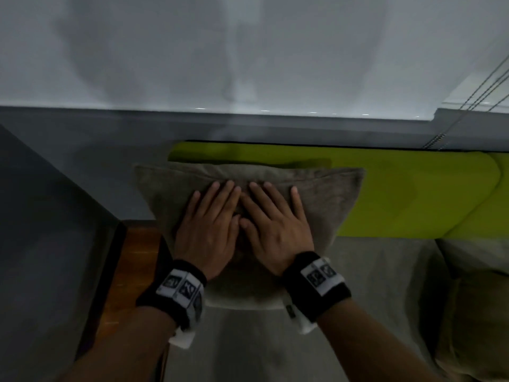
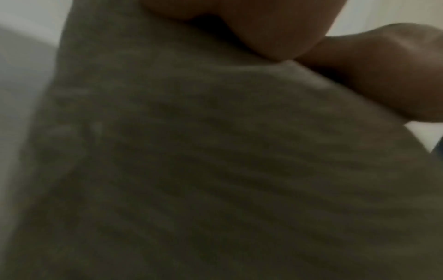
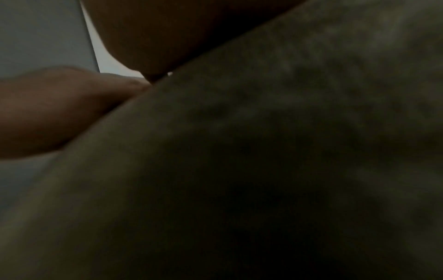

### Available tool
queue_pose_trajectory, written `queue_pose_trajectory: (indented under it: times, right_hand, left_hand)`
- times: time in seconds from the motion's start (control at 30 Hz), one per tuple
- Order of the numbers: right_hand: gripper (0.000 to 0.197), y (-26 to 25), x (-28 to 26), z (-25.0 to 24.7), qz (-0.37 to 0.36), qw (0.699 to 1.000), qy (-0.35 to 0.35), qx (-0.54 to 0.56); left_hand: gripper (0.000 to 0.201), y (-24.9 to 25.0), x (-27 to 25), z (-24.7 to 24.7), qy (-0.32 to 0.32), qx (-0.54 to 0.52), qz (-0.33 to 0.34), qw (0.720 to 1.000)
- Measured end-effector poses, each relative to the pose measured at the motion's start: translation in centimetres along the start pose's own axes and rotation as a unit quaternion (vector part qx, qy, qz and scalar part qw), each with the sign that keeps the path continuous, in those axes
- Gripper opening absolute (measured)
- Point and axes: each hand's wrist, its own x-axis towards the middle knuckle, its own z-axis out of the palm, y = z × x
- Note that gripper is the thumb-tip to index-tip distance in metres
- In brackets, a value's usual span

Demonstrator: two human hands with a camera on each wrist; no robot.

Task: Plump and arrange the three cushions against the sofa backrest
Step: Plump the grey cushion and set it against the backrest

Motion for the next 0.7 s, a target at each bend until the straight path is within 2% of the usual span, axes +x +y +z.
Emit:
queue_pose_trajectory:
  times: [0.13,0.27,0.37,0.4,0.47,0.5,0.57,0.6,0.63,0.67,0.7]
  right_hand:
    - [0.065,4.4,2.7,-0.7,0.090,0.995,-0.030,-0.027]
    - [0.074,8.9,2.7,-1.9,0.152,0.983,-0.095,-0.029]
    - [0.070,12.3,1.9,-2.9,0.223,0.964,-0.140,-0.026]
    - [0.071,13.3,1.2,-3.5,0.247,0.959,-0.137,0.009]
    - [0.073,14.7,-0.2,-4.7,0.269,0.951,-0.069,0.139]
    - [0.064,15.1,-0.7,-5.2,0.278,0.937,-0.024,0.210]
    - [0.049,15.0,-1.1,-5.3,0.321,0.886,0.028,0.333]
    - [0.054,15.1,-1.1,-5.2,0.346,0.855,0.041,0.385]
    - [0.060,15.2,-0.9,-4.9,0.358,0.837,0.052,0.410]
    - [0.056,15.2,-0.8,-4.6,0.356,0.841,0.059,0.402]
    - [0.043,15.2,-0.6,-4.6,0.345,0.858,0.065,0.374]
  left_hand:
    - [0.064,-2.5,2.8,-0.3,-0.067,0.050,-0.010,0.996]
    - [0.073,-5.1,4.1,-0.5,-0.096,0.048,-0.068,0.992]
    - [0.072,-6.5,4.6,-1.5,-0.106,0.090,-0.073,0.988]
    - [0.070,-7.0,4.5,-2.1,-0.100,0.100,-0.074,0.987]
    - [0.067,-8.2,4.3,-3.2,-0.067,0.102,-0.090,0.988]
    - [0.067,-8.8,4.2,-3.9,-0.049,0.089,-0.110,0.989]
    - [0.069,-9.6,4.0,-4.9,-0.026,0.030,-0.160,0.986]
    - [0.068,-9.8,4.0,-5.2,-0.018,-0.005,-0.179,0.984]
    - [0.066,-9.8,3.9,-5.5,-0.010,-0.031,-0.189,0.981]
    - [0.065,-9.8,3.7,-5.8,0.005,-0.054,-0.198,0.979]
    - [0.066,-9.7,3.6,-6.2,0.023,-0.077,-0.211,0.974]
